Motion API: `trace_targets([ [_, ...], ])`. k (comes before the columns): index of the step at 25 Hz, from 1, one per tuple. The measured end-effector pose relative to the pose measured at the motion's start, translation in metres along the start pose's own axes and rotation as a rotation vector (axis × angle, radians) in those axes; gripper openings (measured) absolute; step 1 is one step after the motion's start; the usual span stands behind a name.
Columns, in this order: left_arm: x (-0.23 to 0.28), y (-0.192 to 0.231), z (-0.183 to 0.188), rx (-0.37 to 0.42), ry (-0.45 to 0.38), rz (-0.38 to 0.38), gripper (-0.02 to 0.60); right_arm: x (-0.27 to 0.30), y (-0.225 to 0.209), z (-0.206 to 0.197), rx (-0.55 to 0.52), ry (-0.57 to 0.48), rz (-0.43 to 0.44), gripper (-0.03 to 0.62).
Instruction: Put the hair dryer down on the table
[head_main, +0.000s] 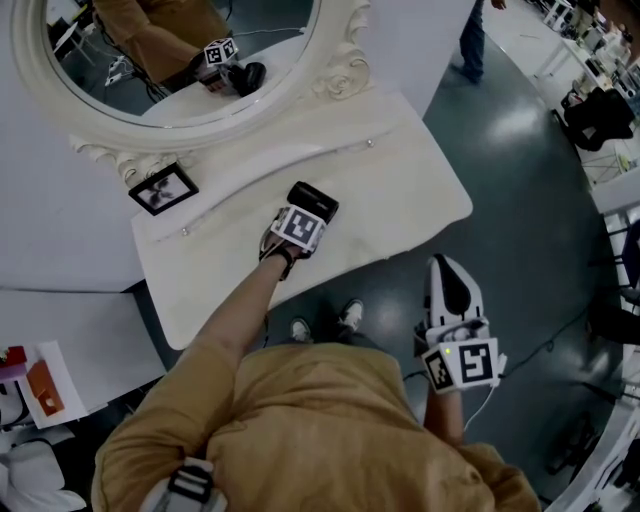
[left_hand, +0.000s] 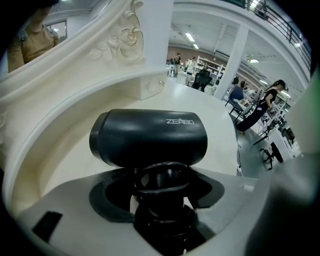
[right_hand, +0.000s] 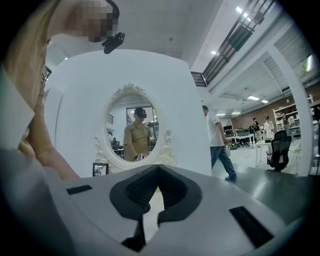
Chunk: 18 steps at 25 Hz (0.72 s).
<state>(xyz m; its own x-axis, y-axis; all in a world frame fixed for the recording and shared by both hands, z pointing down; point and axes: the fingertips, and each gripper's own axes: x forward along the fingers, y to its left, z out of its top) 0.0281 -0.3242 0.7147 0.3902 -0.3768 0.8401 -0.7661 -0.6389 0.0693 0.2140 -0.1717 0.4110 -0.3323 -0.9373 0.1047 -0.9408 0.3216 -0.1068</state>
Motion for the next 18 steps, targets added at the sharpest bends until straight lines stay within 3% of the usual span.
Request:
trace_targets([
  [1, 0.0, 0.0, -0.001, -0.005, 0.004, 0.0, 0.282, -0.001, -0.001, -0.001, 0.001, 0.001, 0.002, 0.002],
  [4, -0.005, -0.032, -0.042, -0.151, 0.202, -0.142, 0.284, -0.002, -0.004, -0.002, 0.002, 0.003, 0.006, 0.002],
  [5, -0.005, -0.036, -0.048, -0.168, 0.23, -0.156, 0.284, -0.003, -0.004, -0.002, 0.003, 0.003, 0.007, 0.002],
  [11, -0.007, -0.035, -0.05, -0.179, 0.23, -0.141, 0.291, -0.005, -0.009, -0.003, 0.006, 0.002, 0.01, 0.002],
  [13, -0.008, -0.031, -0.051, -0.179, 0.23, -0.126, 0.338, -0.005, -0.01, -0.004, 0.01, 0.002, 0.012, 0.002],
  [16, -0.012, -0.032, -0.056, -0.189, 0.248, -0.126, 0.342, -0.006, -0.01, -0.005, 0.015, 0.002, 0.017, 0.002],
  [18, -0.016, -0.024, -0.048, -0.173, 0.202, -0.095, 0.354, -0.005, -0.008, -0.004, 0.017, -0.002, 0.024, 0.002],
])
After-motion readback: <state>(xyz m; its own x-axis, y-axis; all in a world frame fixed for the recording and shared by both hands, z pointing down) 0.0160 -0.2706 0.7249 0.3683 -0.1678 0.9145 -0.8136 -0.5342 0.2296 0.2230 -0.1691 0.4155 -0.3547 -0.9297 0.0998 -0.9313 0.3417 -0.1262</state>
